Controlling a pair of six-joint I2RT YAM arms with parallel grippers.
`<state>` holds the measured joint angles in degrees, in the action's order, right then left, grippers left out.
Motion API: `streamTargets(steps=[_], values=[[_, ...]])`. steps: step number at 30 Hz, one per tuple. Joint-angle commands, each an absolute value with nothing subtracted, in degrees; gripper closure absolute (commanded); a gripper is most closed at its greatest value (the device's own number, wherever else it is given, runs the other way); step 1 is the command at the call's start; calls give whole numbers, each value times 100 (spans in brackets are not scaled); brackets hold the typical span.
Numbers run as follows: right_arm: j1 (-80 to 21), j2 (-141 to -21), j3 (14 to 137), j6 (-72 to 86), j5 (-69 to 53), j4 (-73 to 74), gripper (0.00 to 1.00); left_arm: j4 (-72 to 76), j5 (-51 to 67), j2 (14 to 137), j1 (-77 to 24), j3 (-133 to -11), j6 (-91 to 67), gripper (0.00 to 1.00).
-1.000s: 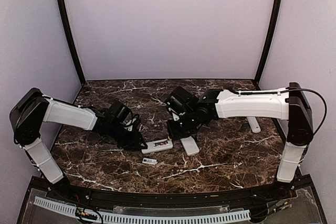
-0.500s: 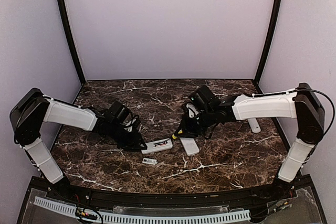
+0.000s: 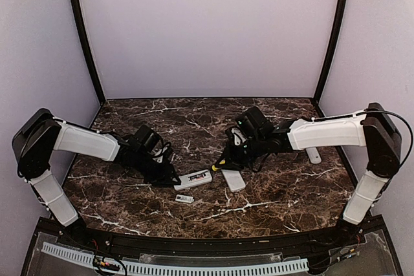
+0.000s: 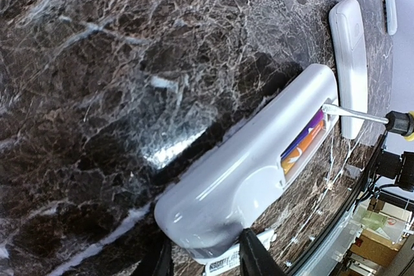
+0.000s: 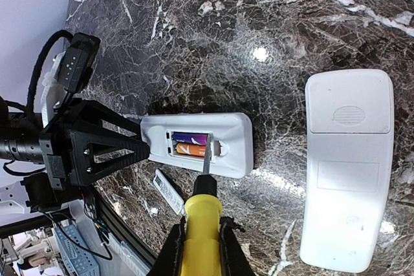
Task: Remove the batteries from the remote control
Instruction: Remove the battery from the remote control without the battery cover.
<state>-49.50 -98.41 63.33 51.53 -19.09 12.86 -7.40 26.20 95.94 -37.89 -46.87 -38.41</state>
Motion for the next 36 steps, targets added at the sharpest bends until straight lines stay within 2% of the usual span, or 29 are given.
streamTargets(steps=[1, 15, 26, 36], values=[[-5066, -9700, 6271, 5212, -2322, 553, 100, -745, 2669, 9641, -3823, -4646, -3847, 66], [-5063, -9555, 6146, 5205, -2247, 381, 100, -738, 2675, 9607, -3817, -4641, -3861, 66], [-5065, -9907, 6304, 5121, -2302, 326, 100, -744, 2681, 9596, -3823, -4654, -3861, 66], [-5304, -9836, 7088, 4158, -1026, 2104, 100, -703, 2671, 9549, -3823, -4676, -3880, 66]])
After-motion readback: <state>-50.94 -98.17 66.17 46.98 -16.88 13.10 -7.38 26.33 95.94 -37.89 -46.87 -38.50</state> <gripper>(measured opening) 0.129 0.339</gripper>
